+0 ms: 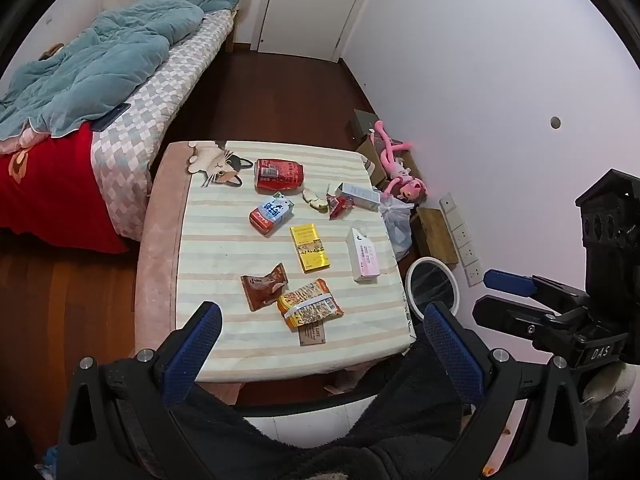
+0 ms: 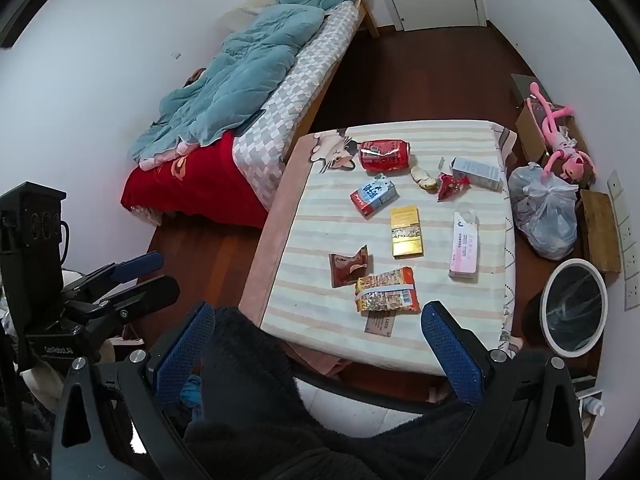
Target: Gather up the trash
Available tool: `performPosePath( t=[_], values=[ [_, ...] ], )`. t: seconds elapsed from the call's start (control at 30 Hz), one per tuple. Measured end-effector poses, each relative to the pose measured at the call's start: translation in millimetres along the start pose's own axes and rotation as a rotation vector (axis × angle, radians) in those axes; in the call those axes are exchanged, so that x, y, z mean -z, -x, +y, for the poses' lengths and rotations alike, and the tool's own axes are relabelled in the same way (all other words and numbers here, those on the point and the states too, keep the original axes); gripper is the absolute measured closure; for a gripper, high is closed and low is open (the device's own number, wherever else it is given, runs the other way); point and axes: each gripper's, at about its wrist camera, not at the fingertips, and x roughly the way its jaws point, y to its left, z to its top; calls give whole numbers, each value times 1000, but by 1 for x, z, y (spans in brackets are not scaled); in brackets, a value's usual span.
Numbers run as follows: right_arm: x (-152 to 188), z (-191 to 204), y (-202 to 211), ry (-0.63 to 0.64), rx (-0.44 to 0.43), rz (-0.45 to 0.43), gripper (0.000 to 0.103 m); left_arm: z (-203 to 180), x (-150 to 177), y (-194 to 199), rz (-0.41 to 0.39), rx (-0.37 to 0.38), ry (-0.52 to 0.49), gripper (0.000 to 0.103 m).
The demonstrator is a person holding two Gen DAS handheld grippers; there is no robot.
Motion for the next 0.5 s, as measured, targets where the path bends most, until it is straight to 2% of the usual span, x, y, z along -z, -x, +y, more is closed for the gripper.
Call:
performPosePath(
  t=[0.5],
  values=[
    [0, 14, -3, 30, -1, 11, 0, -4, 1, -4, -1, -1, -4, 0]
  ],
)
